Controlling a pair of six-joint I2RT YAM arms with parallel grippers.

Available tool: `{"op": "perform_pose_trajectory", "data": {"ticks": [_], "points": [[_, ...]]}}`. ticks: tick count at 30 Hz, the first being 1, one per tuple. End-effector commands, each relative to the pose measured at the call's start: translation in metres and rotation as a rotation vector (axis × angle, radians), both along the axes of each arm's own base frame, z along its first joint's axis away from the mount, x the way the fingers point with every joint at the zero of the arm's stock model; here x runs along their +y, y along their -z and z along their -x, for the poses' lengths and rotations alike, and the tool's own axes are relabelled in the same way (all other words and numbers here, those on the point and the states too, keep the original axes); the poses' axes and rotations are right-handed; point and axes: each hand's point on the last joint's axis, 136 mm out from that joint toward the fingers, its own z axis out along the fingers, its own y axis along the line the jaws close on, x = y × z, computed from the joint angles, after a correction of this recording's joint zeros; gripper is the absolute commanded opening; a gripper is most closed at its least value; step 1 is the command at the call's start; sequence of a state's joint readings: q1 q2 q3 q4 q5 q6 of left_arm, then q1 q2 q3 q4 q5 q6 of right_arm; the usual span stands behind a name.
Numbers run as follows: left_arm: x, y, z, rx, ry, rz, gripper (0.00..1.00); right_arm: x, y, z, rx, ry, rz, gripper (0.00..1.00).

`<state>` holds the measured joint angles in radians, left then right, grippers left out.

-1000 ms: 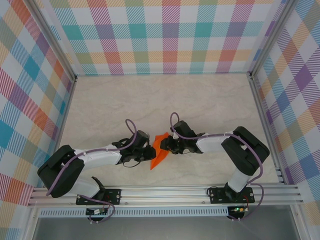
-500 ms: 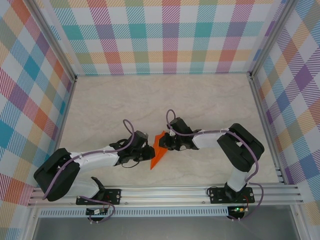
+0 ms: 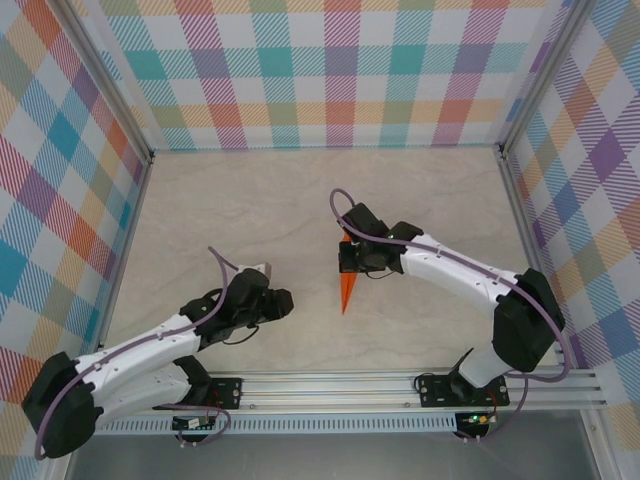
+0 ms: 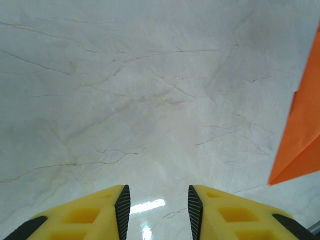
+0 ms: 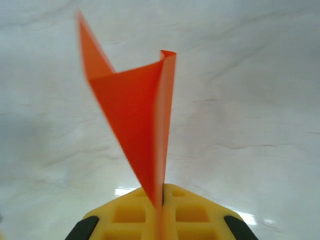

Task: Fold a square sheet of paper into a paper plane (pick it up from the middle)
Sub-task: Turn over the paper at the center of the table.

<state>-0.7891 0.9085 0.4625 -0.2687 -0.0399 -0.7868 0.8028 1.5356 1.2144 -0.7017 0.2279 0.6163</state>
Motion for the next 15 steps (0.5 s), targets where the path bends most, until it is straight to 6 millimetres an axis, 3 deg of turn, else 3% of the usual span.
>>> {"op": "perform_pose_trajectory", "data": {"ticks": [1,4,8,15], "points": [[0.029,0.008,0.006,-0.001,-0.079,-0.065,0.4,-0.081,0.0,0.016,0.021,0.018,0.517,0.06],[0.038,0.001,0.006,-0.038,-0.116,-0.052,0.42,-0.08,0.004,0.011,0.051,0.008,0.611,0.07],[0.045,-0.004,0.008,-0.059,-0.134,-0.05,0.44,-0.06,0.034,0.005,0.113,-0.018,0.685,0.08],[0.049,-0.003,0.01,-0.06,-0.13,-0.061,0.45,0.003,0.09,-0.001,0.212,-0.096,0.768,0.12]]}}
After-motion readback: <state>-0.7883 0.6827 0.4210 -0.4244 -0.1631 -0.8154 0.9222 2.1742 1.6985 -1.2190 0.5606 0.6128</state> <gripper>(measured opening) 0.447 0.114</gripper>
